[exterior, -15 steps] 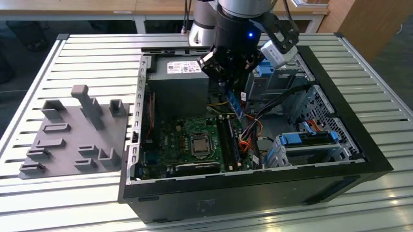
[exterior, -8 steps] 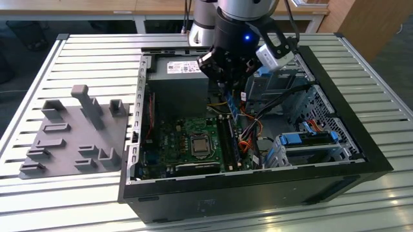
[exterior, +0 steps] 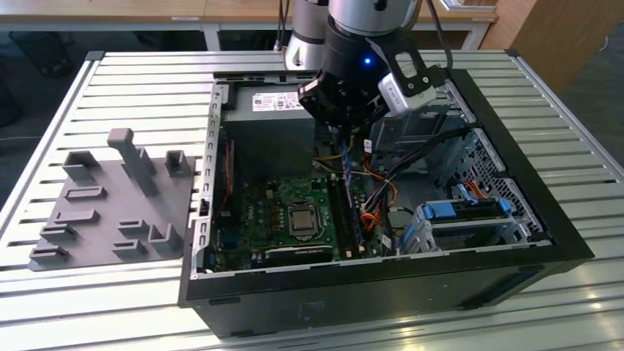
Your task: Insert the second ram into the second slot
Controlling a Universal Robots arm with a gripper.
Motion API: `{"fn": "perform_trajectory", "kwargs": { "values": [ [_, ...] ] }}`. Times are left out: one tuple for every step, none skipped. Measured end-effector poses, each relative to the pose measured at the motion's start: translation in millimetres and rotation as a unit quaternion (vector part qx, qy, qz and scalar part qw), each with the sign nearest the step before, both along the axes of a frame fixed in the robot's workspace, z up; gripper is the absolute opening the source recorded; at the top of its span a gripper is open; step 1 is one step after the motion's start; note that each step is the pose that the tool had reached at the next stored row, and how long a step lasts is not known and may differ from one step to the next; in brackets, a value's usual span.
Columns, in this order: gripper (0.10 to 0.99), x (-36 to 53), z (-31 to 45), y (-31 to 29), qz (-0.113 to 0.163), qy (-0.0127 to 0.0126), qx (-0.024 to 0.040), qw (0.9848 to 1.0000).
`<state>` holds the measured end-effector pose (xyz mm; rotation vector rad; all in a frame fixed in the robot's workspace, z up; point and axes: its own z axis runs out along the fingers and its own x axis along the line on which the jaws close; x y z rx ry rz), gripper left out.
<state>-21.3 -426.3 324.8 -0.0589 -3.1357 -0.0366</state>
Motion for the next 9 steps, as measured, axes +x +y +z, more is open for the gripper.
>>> {"fn": "perform_trajectory", "kwargs": {
  "values": [
    [0.141,0.0,-0.1,-0.1,-0.002,0.0,0.0,1.0],
    [0.141,-0.1,-0.3,-0.5,-0.002,-0.0001,0.0001,1.0],
    [0.141,-0.1,-0.4,-1.0,-0.002,-0.0001,0.0002,1.0],
    [0.141,0.0,-0.5,-1.6,-0.002,-0.0001,0.0002,1.0],
    [0.141,0.0,-0.5,-2.3,-0.002,-0.0001,0.0002,1.0],
    [0.141,0.0,-0.6,-2.9,-0.002,-0.0001,0.0003,1.0],
    [0.141,-0.1,-0.6,-3.3,-0.002,-0.0001,0.0002,1.0],
    [0.141,-0.1,-0.5,-3.6,-0.002,0.0,0.0002,1.0],
    [0.141,0.0,-0.6,-3.7,-0.002,-0.0001,0.0002,1.0]
  ]
}}
